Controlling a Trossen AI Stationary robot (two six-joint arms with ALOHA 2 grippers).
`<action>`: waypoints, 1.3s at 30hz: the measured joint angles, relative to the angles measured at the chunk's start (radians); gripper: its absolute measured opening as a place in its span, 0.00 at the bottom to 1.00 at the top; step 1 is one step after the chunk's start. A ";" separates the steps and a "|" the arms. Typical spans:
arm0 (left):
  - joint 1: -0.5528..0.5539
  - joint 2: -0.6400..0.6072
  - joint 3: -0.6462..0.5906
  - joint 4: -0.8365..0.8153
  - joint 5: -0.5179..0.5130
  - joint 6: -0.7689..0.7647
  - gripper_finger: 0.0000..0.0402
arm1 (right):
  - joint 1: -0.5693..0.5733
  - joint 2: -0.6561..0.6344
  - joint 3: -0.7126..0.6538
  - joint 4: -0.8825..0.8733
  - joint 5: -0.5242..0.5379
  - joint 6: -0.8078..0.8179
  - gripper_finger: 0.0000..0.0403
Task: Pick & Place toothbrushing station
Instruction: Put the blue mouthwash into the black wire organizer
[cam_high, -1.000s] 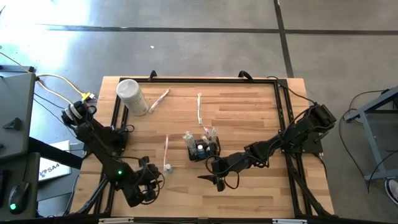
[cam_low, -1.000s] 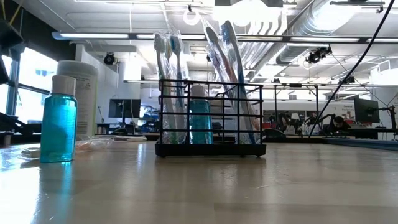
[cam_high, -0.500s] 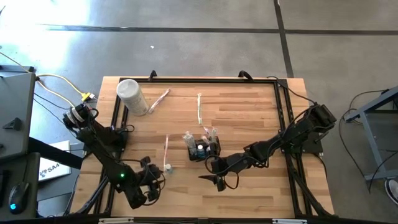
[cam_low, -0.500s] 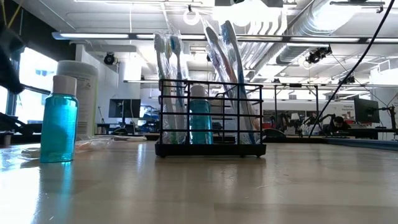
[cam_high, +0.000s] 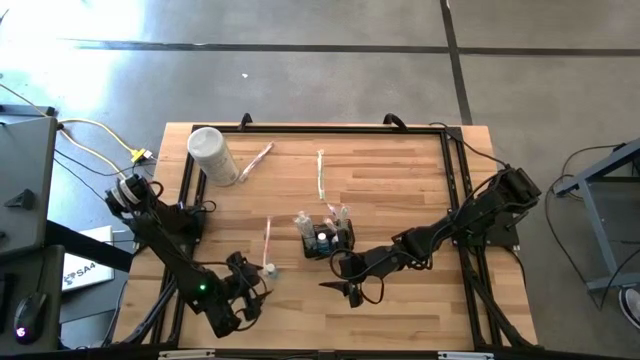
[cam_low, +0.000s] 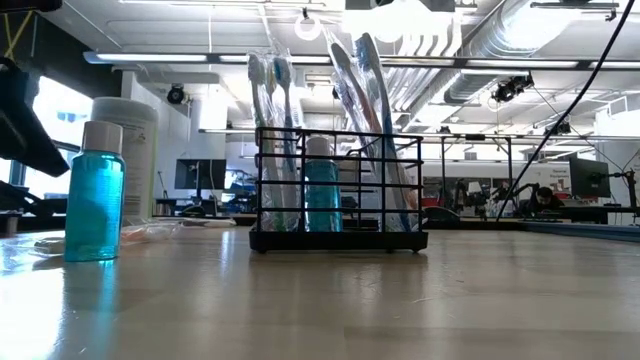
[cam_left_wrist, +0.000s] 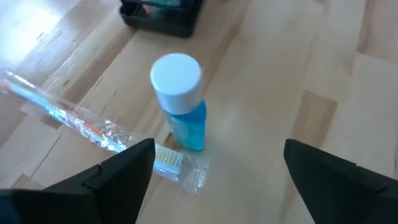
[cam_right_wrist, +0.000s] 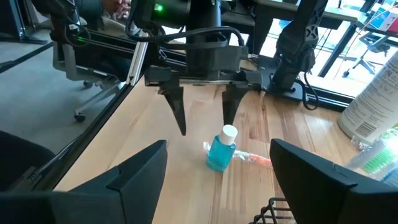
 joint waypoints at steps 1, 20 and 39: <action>0.001 0.003 0.000 0.000 -0.013 -0.019 0.88 | 0.000 0.000 0.000 0.000 0.000 0.000 0.69; 0.105 0.176 0.000 0.063 -0.123 -0.160 0.89 | 0.000 0.000 0.000 -0.008 -0.052 0.033 0.69; 0.105 0.176 0.000 0.044 -0.076 -0.051 0.42 | 0.000 0.000 0.000 -0.023 -0.052 0.034 0.60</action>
